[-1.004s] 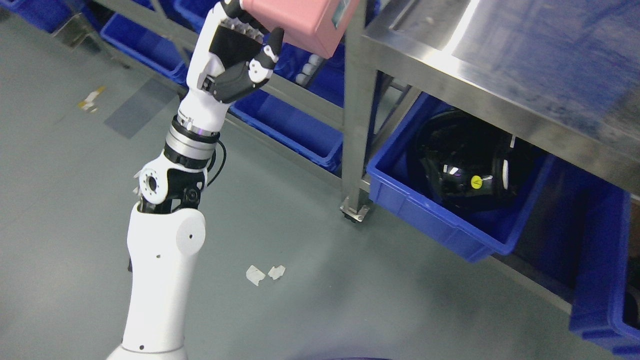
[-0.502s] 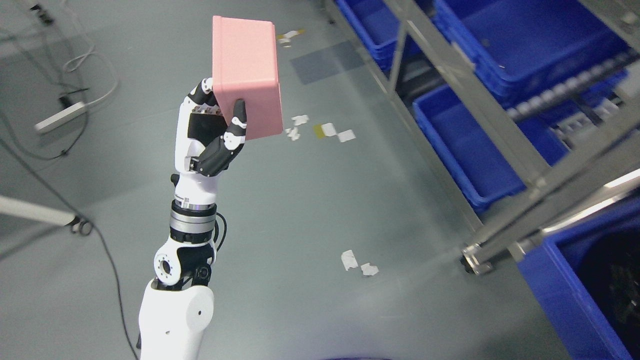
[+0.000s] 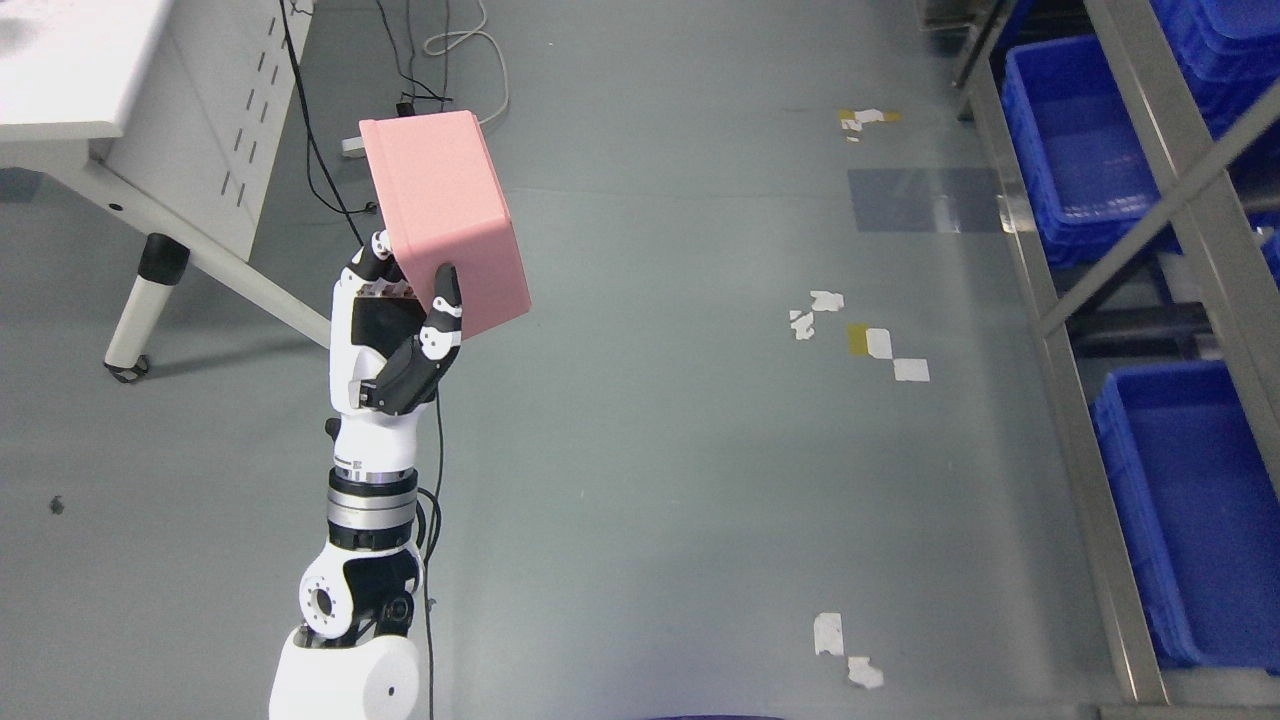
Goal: Place storage box into left shelf container
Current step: 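Hold the pink box up in the left hand while the robot turns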
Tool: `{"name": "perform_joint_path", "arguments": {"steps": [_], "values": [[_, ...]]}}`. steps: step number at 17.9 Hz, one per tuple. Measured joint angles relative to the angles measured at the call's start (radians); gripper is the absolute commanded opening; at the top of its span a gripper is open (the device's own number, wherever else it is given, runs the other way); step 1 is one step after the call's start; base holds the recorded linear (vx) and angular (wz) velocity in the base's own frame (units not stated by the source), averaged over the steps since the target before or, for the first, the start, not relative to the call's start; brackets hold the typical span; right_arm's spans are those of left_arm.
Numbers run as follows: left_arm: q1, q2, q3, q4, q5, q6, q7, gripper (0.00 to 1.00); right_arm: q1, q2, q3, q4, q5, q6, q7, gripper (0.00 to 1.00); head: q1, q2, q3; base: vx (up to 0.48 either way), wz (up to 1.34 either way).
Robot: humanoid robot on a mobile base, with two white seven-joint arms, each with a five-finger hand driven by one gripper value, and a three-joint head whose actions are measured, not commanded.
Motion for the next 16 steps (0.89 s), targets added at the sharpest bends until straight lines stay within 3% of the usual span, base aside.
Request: {"name": "perform_joint_path", "arguments": {"steps": [16], "values": [[0.072,0.0,-0.023,-0.004,0.008,0.013,0.0,0.04,0.0,0.0,0.0,0.0,0.0,-0.001,-0.003,1.0,0.0,0.0,0.0,0.479,-0.04]]}}
